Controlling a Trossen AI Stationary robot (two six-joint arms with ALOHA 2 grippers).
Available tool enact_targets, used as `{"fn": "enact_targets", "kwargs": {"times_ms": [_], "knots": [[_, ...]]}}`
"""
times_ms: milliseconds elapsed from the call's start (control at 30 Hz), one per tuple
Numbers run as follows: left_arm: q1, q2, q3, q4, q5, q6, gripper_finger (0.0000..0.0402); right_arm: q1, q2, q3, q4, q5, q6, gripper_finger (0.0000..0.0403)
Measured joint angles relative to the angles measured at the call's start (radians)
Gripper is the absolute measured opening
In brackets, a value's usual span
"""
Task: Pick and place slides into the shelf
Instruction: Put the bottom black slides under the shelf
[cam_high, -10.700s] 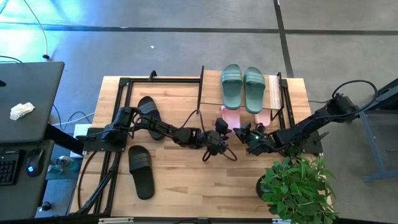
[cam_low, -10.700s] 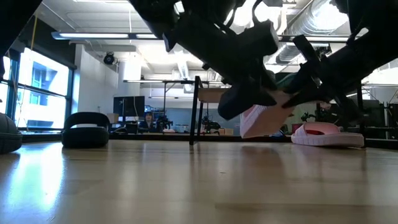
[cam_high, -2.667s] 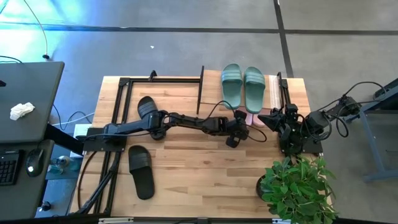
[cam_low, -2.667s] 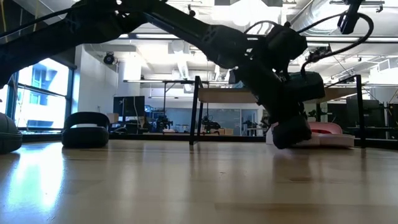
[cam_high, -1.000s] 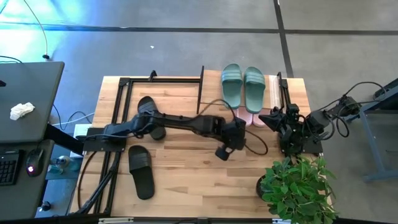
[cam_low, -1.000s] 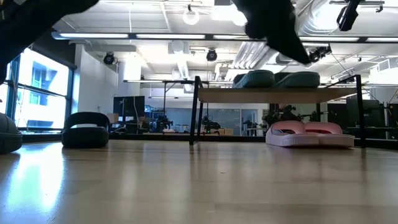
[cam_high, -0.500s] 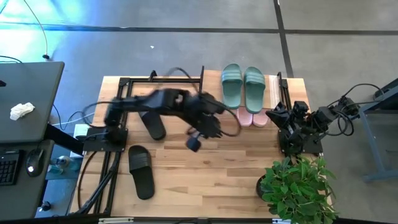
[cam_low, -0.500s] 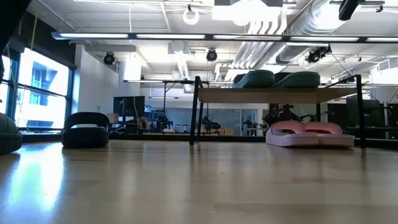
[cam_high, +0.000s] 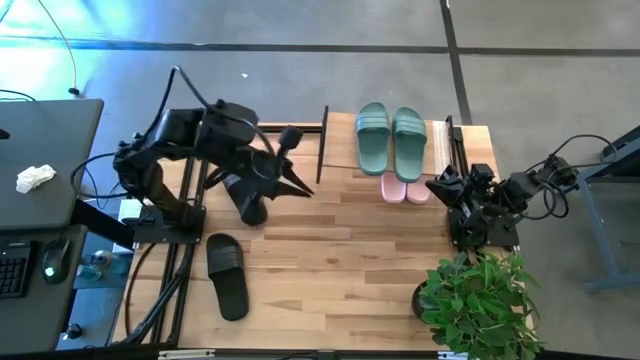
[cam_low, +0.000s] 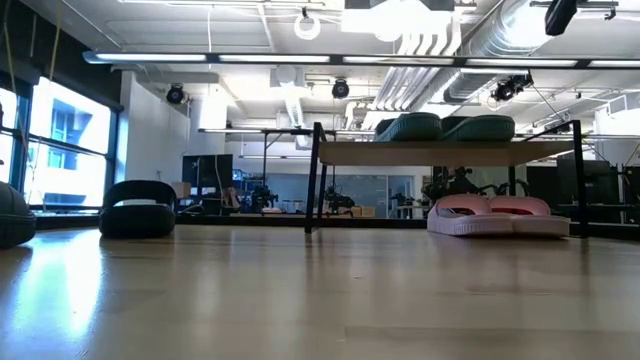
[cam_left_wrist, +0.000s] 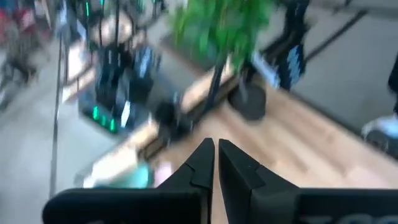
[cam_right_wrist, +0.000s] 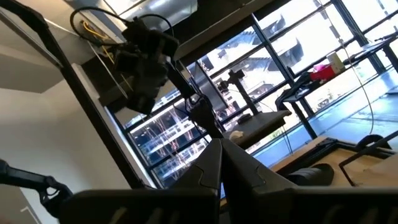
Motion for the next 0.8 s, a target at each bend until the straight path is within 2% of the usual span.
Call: {"fn": "enact_targets", "kwargs": {"times_ms": [167,333,433,633,733,800], "knots": [[0.001,-0.002,-0.012,-0.147,-0.150,-0.011,0.0004,0.000,0.000,0.000,-0.044,-0.002,0.065,0.0000],[0.011,-0.044,-0.175,-0.120,-0.175,-0.027,0.0002,0.000,0.000,0.000,-0.069,-0.012,0.117,0.0000],[0.029,-0.137,-0.373,-0.049,-0.175,-0.072,0.0001,0.000,0.000,0.000,-0.064,-0.013,0.133,0.0000],[0.056,-0.460,-0.917,0.319,-0.167,-0.193,0.0001,0.000,0.000,0.000,-0.068,-0.009,0.159,0.0000],[0.052,-0.608,-1.130,0.468,-0.271,-0.296,0.0000,0.000,0.000,0.000,-0.068,-0.003,0.161,0.0000],[0.051,-0.660,-1.232,0.475,-0.344,-0.367,0.0001,0.000,0.000,0.000,-0.068,0.017,0.173,0.0000]]}}
